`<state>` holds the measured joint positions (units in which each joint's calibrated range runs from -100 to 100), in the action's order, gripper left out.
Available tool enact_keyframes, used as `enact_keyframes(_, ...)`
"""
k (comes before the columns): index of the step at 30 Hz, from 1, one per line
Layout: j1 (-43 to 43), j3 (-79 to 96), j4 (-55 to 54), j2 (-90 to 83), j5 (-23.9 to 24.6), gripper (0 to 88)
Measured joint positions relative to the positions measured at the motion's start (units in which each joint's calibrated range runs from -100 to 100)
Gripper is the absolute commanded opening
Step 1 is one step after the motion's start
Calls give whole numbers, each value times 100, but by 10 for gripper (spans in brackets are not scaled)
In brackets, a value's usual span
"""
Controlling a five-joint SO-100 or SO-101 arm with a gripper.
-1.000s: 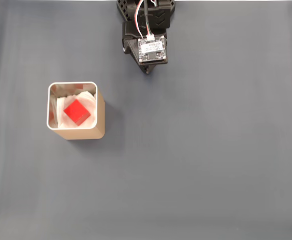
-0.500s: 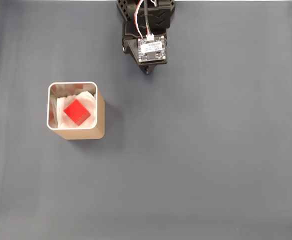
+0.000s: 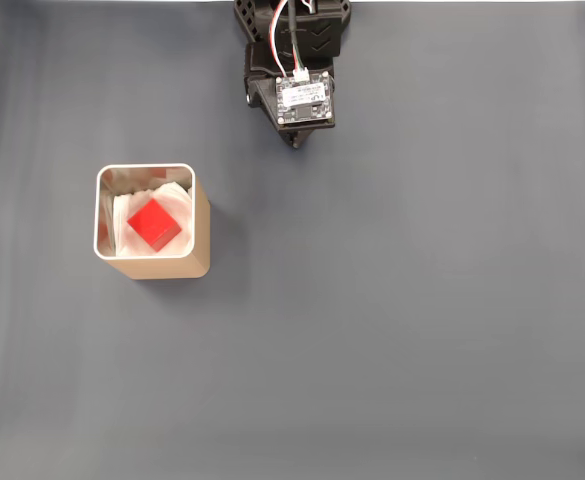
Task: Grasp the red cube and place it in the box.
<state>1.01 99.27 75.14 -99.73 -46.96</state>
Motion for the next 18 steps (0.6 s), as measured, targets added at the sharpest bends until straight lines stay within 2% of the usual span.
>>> enact_keyframes(18,8,0,41,-27,0,8)
